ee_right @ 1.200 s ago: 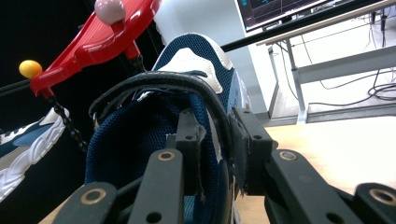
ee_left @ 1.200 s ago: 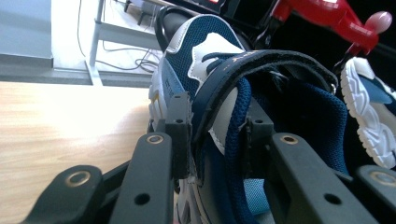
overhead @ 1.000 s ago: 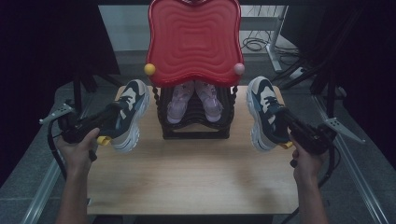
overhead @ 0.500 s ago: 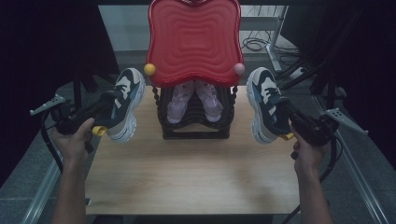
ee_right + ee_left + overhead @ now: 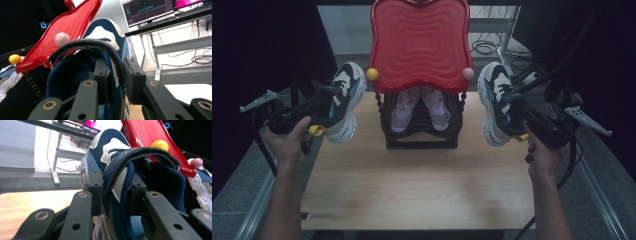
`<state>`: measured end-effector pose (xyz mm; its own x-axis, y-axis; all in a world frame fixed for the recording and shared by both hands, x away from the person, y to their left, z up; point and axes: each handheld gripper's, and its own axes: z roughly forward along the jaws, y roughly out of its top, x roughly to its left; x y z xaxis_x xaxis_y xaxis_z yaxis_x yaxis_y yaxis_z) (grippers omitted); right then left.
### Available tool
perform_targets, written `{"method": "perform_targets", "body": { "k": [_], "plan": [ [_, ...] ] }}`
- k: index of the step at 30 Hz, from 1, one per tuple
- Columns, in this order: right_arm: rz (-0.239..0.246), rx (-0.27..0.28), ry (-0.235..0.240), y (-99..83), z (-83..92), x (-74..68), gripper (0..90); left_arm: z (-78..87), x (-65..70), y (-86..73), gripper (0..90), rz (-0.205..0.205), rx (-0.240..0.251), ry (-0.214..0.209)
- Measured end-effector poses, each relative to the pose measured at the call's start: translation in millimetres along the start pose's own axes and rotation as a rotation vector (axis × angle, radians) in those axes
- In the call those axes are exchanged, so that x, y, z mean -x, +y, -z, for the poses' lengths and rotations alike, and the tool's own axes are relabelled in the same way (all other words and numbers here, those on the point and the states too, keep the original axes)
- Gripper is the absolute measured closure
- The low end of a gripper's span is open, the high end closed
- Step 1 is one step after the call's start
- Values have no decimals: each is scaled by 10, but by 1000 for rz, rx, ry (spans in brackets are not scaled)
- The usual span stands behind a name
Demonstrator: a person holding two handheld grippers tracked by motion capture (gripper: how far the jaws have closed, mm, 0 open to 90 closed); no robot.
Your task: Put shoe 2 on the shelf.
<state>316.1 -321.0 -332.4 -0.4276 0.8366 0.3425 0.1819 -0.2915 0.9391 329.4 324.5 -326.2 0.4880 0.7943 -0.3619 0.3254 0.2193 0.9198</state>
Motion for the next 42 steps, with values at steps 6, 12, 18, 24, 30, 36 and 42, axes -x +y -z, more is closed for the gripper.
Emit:
{"method": "perform_targets", "body": {
  "k": [6, 12, 18, 24, 30, 36, 42],
  "plan": [
    [-4, -7, -2, 77, -47, -28, 736, -14, 21, 123, 703, 2, 20, -3],
    [3, 0, -3, 170, -94, -45, 735, -44, 82, 232, 703, -24, 28, 6],
    [-9, 9, -6, 290, -168, -42, 735, -110, 140, 341, 703, -40, 29, 4],
    [4, 18, -23, 415, -213, -79, 735, -153, 168, 460, 703, -34, 44, -4],
    [-2, 28, -9, 552, -277, -127, 735, -174, 211, 590, 703, -38, 62, -5],
    [6, 24, 13, 651, -340, -221, 735, -183, 250, 685, 703, -45, 74, -12],
    [23, 18, 21, 750, -414, -334, 735, -207, 297, 787, 702, -49, 80, -13]
  ]
}}
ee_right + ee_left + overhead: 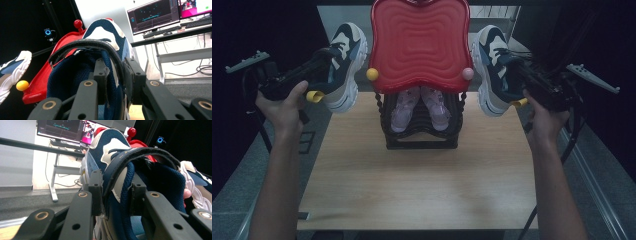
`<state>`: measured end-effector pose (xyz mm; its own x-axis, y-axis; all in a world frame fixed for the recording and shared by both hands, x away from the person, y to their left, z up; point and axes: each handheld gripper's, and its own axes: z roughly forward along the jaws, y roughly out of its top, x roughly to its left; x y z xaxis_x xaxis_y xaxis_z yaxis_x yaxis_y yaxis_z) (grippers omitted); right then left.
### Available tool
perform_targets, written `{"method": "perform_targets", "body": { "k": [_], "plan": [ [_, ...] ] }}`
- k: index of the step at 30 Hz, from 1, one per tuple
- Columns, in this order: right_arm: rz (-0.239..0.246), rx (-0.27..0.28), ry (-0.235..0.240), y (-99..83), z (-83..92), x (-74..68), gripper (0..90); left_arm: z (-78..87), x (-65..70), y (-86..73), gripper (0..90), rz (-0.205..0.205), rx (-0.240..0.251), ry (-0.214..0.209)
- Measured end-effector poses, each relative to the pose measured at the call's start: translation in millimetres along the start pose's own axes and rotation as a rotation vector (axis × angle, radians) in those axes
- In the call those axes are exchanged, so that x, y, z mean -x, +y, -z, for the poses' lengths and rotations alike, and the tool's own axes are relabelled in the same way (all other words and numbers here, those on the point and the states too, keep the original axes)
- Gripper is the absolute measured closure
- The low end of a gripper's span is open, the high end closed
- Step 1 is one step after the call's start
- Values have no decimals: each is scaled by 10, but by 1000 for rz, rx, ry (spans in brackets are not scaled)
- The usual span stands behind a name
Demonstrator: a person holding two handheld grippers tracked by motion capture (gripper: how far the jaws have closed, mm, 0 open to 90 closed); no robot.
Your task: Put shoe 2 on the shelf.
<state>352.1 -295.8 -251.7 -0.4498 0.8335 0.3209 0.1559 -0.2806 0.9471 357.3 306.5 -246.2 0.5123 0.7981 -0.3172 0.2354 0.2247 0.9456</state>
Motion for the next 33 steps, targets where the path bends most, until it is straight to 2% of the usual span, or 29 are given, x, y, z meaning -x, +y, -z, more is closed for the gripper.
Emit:
{"method": "perform_targets", "body": {
  "k": [2, 3, 5, 16, 26, 27, 33],
  "plan": [
    [-4, -5, 7, 29, -20, -17, 734, -17, 9, 27, 702, 5, 2, -6],
    [-28, -10, 20, 64, -42, -31, 734, -37, 24, 52, 702, 9, 3, -10],
    [-30, -10, 26, 102, -66, -52, 734, -57, 50, 78, 702, 8, 5, -10],
    [-6, -17, 20, 350, -191, -218, 733, -189, 224, 230, 702, 2, 12, -39],
    [1, -28, 20, 512, -332, -368, 731, -339, 358, 356, 702, -19, 4, -37],
    [13, -36, 19, 550, -372, -422, 731, -389, 379, 376, 703, -22, 0, -37],
    [25, -48, 48, 592, -497, -566, 730, -533, 423, 390, 703, -1, 5, -52]
  ]
}}
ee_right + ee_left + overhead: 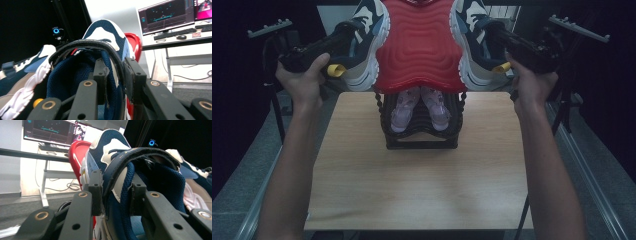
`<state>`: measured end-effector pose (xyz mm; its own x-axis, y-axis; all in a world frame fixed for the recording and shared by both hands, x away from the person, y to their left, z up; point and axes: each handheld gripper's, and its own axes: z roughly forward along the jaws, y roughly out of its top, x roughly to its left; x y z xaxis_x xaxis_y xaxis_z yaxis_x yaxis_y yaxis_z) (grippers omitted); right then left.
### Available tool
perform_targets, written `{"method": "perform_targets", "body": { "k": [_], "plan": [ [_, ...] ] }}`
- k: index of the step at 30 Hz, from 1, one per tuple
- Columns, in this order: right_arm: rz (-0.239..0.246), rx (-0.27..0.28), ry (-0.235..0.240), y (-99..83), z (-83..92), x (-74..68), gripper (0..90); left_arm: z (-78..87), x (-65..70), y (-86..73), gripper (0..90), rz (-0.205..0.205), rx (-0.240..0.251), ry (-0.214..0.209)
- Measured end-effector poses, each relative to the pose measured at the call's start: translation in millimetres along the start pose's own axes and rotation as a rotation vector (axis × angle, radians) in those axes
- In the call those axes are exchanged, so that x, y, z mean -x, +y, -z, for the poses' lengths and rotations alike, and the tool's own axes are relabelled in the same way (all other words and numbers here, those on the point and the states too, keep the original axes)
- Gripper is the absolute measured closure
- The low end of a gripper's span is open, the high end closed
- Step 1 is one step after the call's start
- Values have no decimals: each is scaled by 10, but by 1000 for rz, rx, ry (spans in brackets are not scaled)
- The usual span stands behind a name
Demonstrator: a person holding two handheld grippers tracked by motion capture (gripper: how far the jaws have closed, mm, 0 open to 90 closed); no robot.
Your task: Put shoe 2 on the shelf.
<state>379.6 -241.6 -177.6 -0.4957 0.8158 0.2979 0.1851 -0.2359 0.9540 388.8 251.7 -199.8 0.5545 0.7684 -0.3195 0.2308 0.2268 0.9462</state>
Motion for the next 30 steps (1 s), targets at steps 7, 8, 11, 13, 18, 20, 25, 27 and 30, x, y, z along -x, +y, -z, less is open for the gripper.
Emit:
{"method": "perform_targets", "body": {
  "k": [7, 8, 11, 13, 18, 20, 25, 27, 30],
  "plan": [
    [-2, -17, 16, -2, -176, -79, 730, -127, 81, 53, 702, -12, -7, -4],
    [-5, -17, 17, 2, -198, -92, 730, -165, 103, 72, 702, -10, -8, -5],
    [-3, -12, 24, 3, -241, -125, 730, -208, 123, 94, 703, -12, -11, -4],
    [-9, -12, 39, -8, -323, -182, 730, -265, 165, 123, 703, -16, -14, 1],
    [-13, -26, 38, -2, -461, -258, 729, -378, 214, 153, 703, -1, -12, -17],
    [-19, -31, 32, 9, -515, -273, 730, -409, 222, 158, 703, -1, -13, -12],
    [-23, -35, 16, 37, -632, -312, 730, -596, 235, 159, 703, 7, -21, 5],
    [-24, -41, 10, 39, -687, -311, 730, -642, 234, 156, 703, 3, -24, 14],
    [-14, -52, -5, 32, -760, -306, 730, -702, 223, 148, 702, -1, -31, 27]
  ]
}}
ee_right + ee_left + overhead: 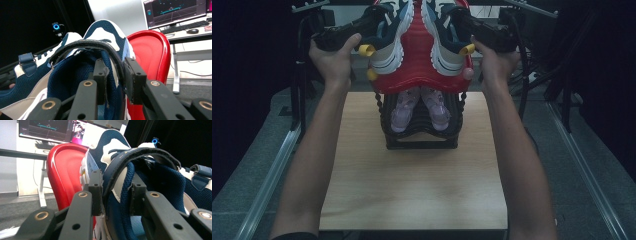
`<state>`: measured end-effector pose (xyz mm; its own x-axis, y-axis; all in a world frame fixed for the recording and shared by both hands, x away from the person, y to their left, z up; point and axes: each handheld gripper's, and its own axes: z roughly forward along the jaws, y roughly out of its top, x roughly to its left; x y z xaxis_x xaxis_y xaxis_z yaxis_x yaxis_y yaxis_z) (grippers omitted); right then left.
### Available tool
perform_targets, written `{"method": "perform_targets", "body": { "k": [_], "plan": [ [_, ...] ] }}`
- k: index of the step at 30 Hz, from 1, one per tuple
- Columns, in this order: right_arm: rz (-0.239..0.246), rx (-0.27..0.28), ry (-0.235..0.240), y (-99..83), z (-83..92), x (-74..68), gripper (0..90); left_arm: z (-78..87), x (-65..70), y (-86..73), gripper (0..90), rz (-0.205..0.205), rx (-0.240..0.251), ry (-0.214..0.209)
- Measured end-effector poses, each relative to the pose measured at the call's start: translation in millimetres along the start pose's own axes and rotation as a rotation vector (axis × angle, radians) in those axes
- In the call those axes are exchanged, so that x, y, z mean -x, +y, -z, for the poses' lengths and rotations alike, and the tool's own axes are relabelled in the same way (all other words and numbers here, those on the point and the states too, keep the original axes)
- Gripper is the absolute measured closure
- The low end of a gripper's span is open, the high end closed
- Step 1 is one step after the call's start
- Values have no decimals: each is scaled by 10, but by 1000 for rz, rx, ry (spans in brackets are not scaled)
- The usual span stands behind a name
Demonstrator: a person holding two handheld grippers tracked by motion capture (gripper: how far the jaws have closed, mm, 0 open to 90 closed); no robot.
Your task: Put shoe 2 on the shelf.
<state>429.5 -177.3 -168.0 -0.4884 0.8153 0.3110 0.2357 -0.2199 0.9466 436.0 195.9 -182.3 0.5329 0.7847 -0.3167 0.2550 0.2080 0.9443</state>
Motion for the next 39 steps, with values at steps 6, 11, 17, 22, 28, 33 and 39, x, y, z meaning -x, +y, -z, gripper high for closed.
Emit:
{"method": "perform_targets", "body": {
  "k": [6, 11, 17, 22, 28, 33, 39],
  "plan": [
    [-16, -9, -18, -38, -101, 45, 729, -85, -19, -33, 702, -4, -14, 14],
    [-11, -14, -28, -55, -140, 64, 728, -135, 2, -41, 702, -23, -23, 23],
    [-2, -22, -50, -56, -182, 87, 727, -228, 2, -79, 701, -36, -35, 41],
    [24, -47, -75, -100, -261, 92, 708, -327, 12, -154, 696, -71, -55, 61],
    [73, -93, -22, -159, -347, 65, 599, -359, 52, -192, 607, -106, -67, 33],
    [62, -101, -12, -145, -326, 91, 430, -313, 51, -176, 491, -84, -69, 13],
    [42, -99, 25, -157, -271, 165, 346, -283, 58, -195, 459, -81, -82, -17]
  ]
}}
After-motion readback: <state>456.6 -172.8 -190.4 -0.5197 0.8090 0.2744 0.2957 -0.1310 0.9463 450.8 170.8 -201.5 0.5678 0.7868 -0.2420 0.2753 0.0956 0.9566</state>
